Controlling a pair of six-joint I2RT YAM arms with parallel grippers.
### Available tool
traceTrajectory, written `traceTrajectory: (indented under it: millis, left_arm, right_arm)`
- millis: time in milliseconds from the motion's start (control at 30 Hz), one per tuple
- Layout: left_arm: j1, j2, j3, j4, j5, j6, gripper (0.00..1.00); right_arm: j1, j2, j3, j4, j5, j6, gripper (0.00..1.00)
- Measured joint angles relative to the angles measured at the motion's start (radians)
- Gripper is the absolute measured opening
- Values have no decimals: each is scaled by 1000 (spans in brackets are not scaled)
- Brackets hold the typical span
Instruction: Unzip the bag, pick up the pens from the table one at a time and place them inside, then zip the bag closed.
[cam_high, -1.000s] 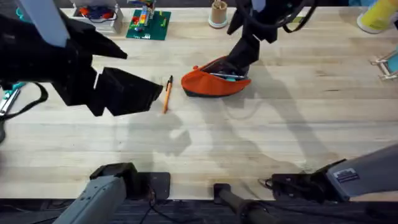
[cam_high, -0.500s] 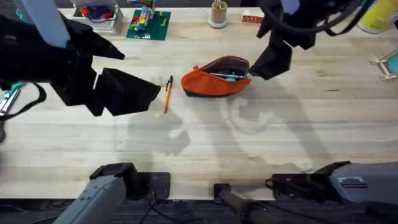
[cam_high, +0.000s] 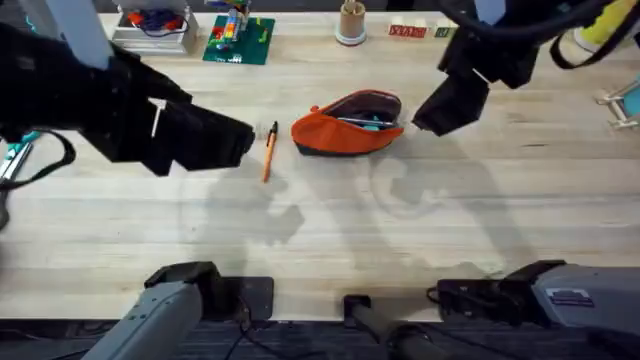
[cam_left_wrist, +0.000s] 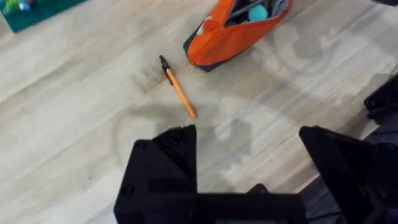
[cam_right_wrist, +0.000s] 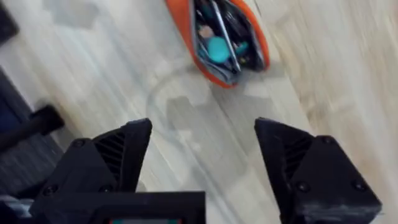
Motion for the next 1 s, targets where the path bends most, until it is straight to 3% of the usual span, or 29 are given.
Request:
traceTrajectory:
  millis: [167,367,600,767,1000]
  left_arm:
    - [0,44,0,0,-19,-32,993]
    - [0,100,0,0,-30,-79,993]
    - [0,199,0,27,-45,-214,995]
    - [-13,254,0,67,-149,-355,995]
    - [-97,259,-2,135,-318,-524,995]
  right_arm:
    - [0,0,0,-10,101,168,997]
    - [0,0,0,-24,140,244,998]
    - [0,0,0,-27,146,264,998]
    - [0,0,0,-27,147,266,997]
    - [0,0,0,-27,147,271,998]
